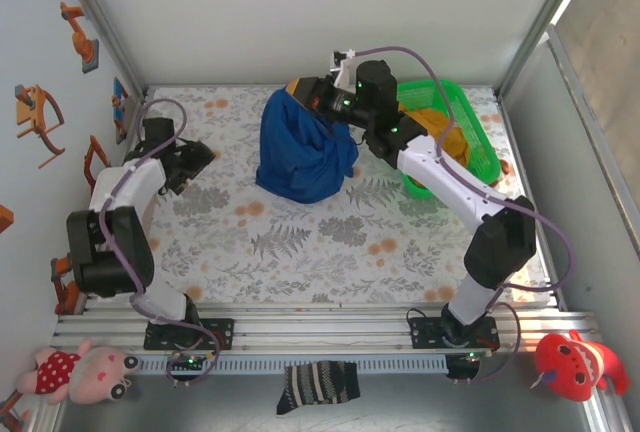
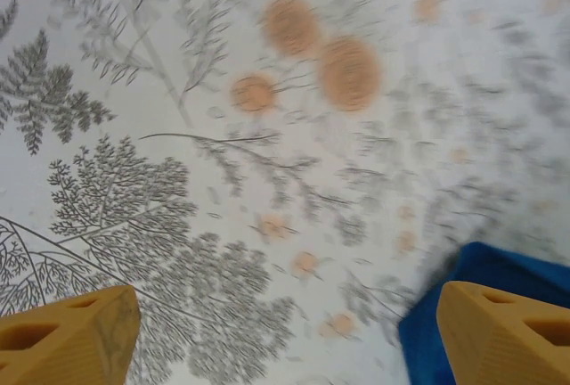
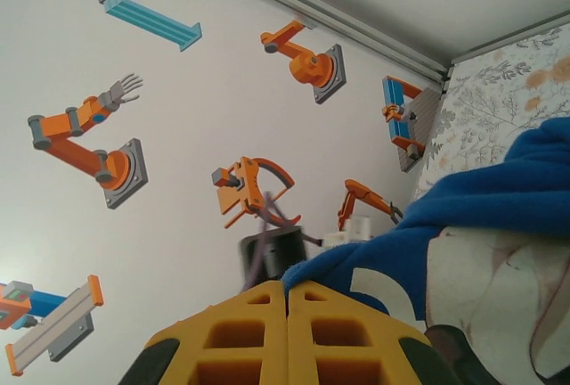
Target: Fold the inside-out t-shirt
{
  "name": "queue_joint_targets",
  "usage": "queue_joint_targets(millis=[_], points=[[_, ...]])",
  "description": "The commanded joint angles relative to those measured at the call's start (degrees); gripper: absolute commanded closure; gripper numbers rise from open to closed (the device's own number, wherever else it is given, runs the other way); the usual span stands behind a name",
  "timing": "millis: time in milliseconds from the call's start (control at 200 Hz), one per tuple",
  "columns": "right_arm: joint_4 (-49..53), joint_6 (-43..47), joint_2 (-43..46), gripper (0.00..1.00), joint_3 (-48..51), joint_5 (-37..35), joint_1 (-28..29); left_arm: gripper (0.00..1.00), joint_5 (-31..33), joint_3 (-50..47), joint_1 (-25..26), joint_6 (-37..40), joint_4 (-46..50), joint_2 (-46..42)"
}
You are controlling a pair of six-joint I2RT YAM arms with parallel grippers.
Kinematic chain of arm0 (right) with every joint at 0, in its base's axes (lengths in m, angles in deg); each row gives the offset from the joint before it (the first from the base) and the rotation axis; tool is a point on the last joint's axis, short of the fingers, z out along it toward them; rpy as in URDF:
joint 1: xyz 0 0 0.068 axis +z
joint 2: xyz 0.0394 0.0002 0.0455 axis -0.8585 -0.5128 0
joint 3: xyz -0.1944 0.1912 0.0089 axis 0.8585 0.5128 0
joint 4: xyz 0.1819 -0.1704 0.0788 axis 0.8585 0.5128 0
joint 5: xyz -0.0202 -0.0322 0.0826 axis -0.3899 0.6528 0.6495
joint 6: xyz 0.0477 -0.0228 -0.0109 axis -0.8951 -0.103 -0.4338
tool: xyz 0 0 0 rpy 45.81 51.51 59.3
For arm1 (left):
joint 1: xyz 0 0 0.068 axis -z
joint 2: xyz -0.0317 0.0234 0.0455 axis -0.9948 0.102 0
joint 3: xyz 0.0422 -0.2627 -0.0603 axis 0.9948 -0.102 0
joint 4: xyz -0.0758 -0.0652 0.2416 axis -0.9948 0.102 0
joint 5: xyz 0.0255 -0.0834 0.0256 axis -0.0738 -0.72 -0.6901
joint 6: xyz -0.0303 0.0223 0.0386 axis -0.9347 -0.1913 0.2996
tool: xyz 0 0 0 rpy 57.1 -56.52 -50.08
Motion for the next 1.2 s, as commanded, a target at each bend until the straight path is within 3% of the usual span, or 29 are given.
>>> queue_joint_targets(millis=[0,190,335,491,661,741,931,1097,1192], points=[[-3.34,0.37,0.51,1.00,0.63,0.64,-0.33,0.11,-3.27,-1.94,4.13,1.65,1.87,-10.61],[-1.84,1.93,0.17,1.00,2.38,-0.94,-0.50,0.06,-2.59,-6.26,16.32,-5.14,-2.58,-23.15],[-2.07,1.66,0.14,1.00,3.67,-1.52,-0.46,0.04,-0.50,-5.85,24.10,-7.09,-8.52,-24.76],[-3.15,0.54,-0.26,1.00,4.39,-1.62,-0.33,0.04,0.93,-3.17,27.88,-6.63,-10.91,-20.84],[-4.02,-0.60,-0.40,1.00,4.72,-1.56,-0.19,0.06,2.14,-2.01,28.30,-7.62,-13.65,-14.35],[-4.72,-1.38,-0.29,1.00,4.56,-1.15,-0.14,0.21,2.53,-0.50,28.27,-6.99,-14.39,-10.94],[-4.87,-3.69,-1.58,1.00,-2.76,2.78,-2.53,1.00,1.50,8.38,23.33,-2.23,-10.69,-4.56],[-19.46,-14.88,-1.38,1.00,-6.53,6.79,-9.05,1.00,-4.63,17.53,13.56,-2.01,-8.09,-4.58],[-26.12,-18.58,-0.88,1.00,-5.96,7.27,-11.38,1.00,-9.85,21.66,10.66,-2.80,-9.80,-5.79]])
